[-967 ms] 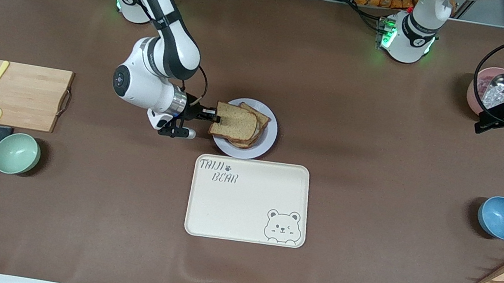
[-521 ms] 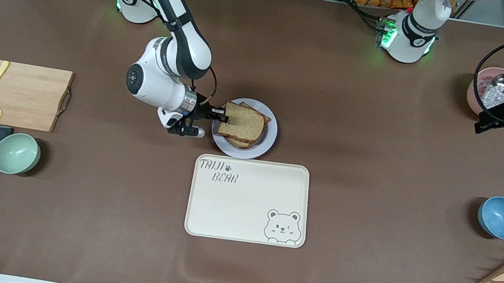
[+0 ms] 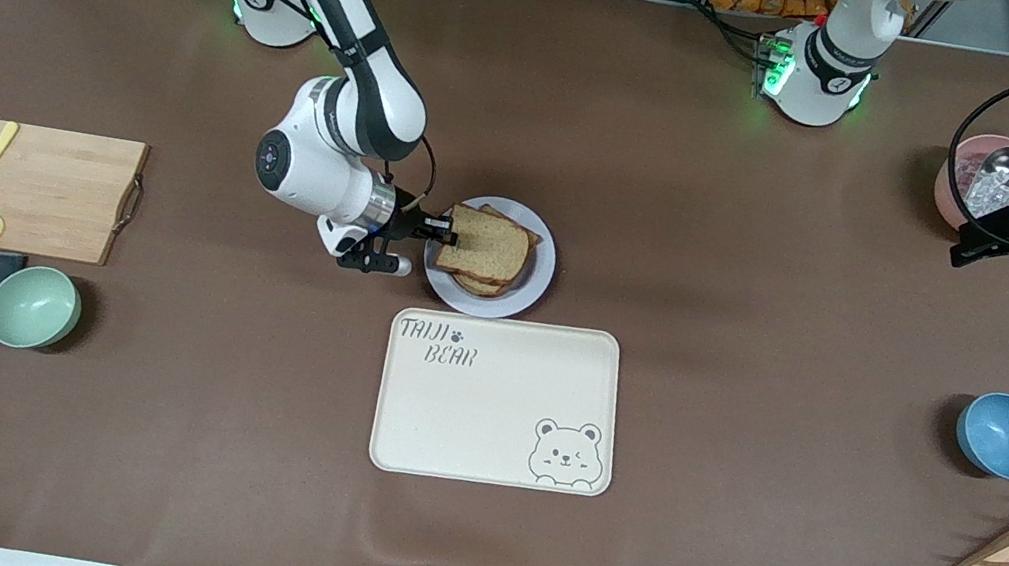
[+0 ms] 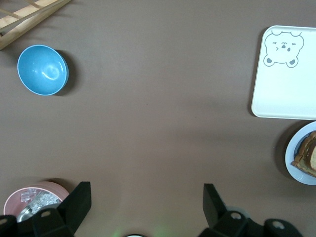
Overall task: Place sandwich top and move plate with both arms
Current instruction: 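Lower the bread slice onto the egg toast and open the right gripper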
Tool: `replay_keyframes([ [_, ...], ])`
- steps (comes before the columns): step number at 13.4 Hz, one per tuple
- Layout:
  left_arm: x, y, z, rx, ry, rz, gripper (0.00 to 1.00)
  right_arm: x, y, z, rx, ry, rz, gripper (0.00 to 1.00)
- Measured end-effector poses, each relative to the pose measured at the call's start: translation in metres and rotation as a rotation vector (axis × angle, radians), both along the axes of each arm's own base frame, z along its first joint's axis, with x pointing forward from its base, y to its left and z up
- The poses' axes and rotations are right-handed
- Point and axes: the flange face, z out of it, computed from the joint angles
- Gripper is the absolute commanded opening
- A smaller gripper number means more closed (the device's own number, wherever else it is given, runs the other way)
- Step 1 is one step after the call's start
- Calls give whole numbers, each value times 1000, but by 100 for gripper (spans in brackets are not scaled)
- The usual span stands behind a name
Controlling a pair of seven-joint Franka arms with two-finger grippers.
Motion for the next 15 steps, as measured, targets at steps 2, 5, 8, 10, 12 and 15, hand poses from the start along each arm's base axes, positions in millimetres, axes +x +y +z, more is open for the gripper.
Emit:
replay_keyframes([
  [2,0,0,0,0,0,0,100,0,1,1,-2,11,-19,5],
  [5,0,0,0,0,0,0,100,3,10,8,1,24,-52,30],
  [8,0,0,0,0,0,0,100,4,14,12,5,23,-60,55],
  [10,0,0,0,0,0,0,100,6,12,12,3,24,-67,74],
  [12,0,0,0,0,0,0,100,6,11,12,3,26,-70,84],
  [15,0,0,0,0,0,0,100,6,10,12,7,45,-64,84],
])
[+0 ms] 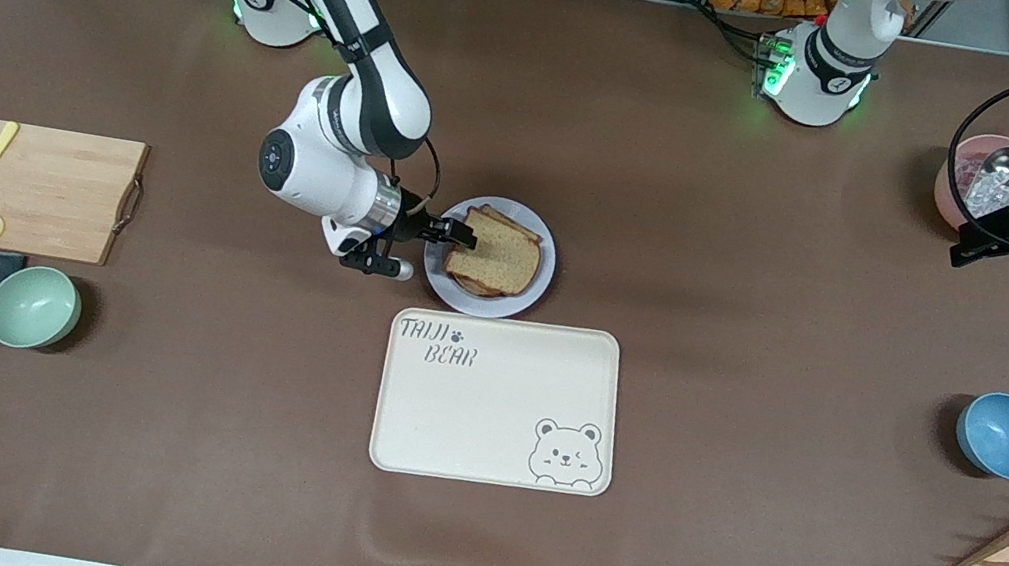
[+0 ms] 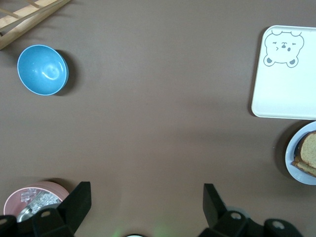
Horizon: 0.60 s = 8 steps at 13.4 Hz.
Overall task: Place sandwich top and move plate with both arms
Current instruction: 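Lower the bread slice onto the egg toast and open the right gripper, then withdraw the right gripper while the left gripper reaches toward the plate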
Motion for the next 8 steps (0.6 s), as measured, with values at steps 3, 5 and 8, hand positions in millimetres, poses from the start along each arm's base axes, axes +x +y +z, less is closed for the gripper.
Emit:
replay_keyframes([
  [3,0,0,0,0,1,0,100,6,-5,4,13,21,2,84],
  [5,0,0,0,0,0,-1,100,17,-17,12,28,34,-4,84],
  [8,1,-2,0,-1,-9,-4,100,36,-42,30,50,62,-5,84],
])
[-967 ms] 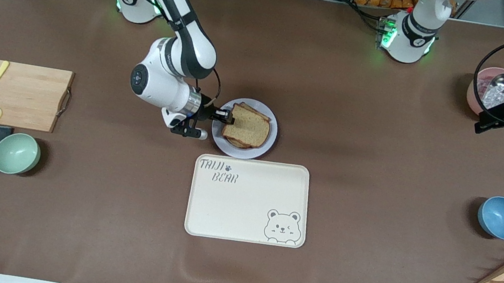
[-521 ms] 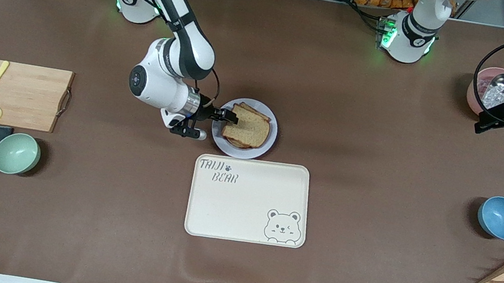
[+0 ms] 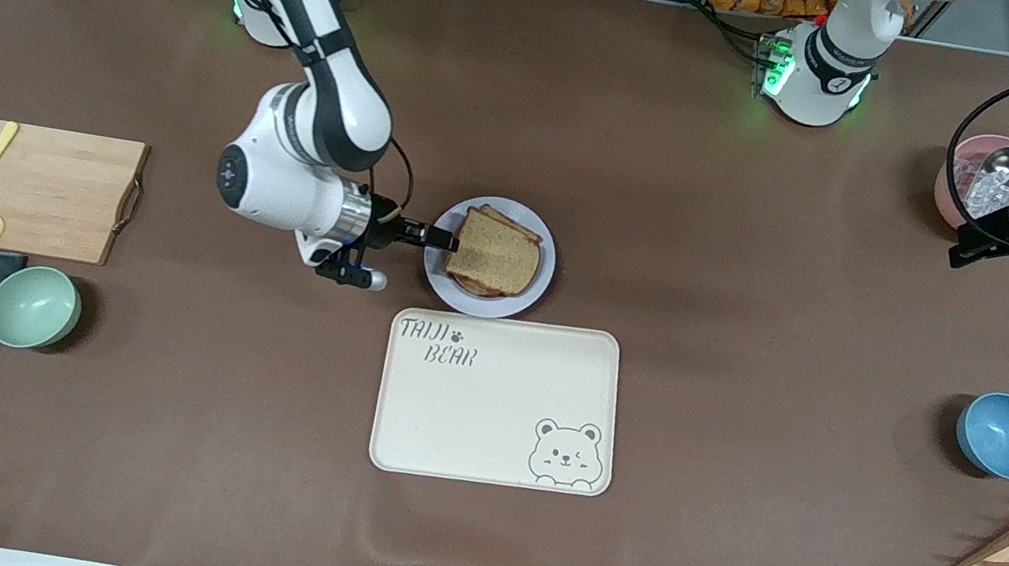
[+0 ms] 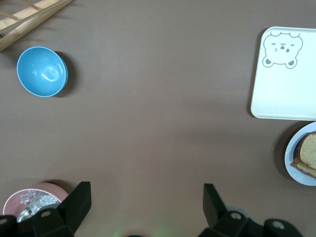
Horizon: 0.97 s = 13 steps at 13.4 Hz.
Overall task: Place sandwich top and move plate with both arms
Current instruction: 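Withdraw the right gripper while the left gripper reaches toward the plate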
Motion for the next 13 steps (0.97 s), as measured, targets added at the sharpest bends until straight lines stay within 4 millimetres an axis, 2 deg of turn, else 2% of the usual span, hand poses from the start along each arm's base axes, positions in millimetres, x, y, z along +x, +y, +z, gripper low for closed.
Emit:
replay_keyframes([
  [6,0,-6,1,-51,1,-2,100,37,-53,38,0,18,20,86],
  [9,0,-14,0,-130,10,-5,100,54,-88,47,-40,7,23,86],
  [11,4,-20,-8,-208,27,-41,100,63,-115,50,-70,9,24,86],
  [13,16,-19,-28,-299,42,-85,100,70,-134,55,-99,5,40,87],
])
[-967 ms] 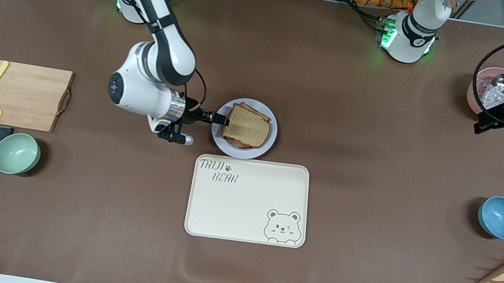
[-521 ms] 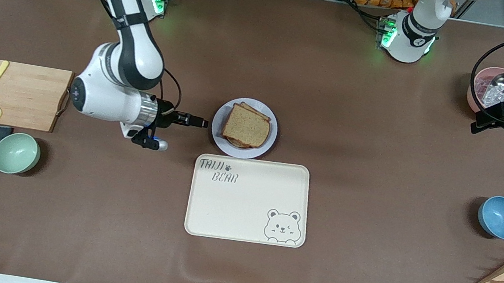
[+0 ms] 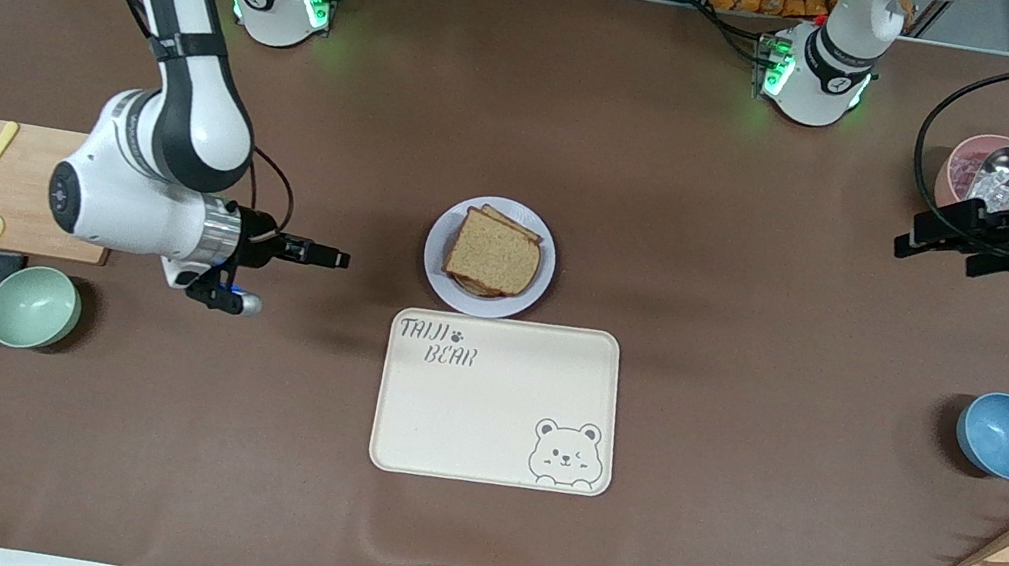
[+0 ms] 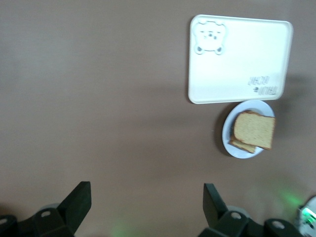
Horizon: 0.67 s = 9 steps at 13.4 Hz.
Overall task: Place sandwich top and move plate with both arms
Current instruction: 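Withdraw the right gripper while the left gripper reaches toward the plate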
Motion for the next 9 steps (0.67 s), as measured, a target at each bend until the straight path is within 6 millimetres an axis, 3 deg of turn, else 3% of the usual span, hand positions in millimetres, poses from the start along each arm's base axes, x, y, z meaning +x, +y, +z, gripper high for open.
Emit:
replay_keyframes([
  [6,27,-10,-96,-227,14,-123,100,17,-49,14,-55,-23,34,88],
  [9,36,-20,-140,-348,42,-172,100,24,-89,21,-64,-45,60,88],
])
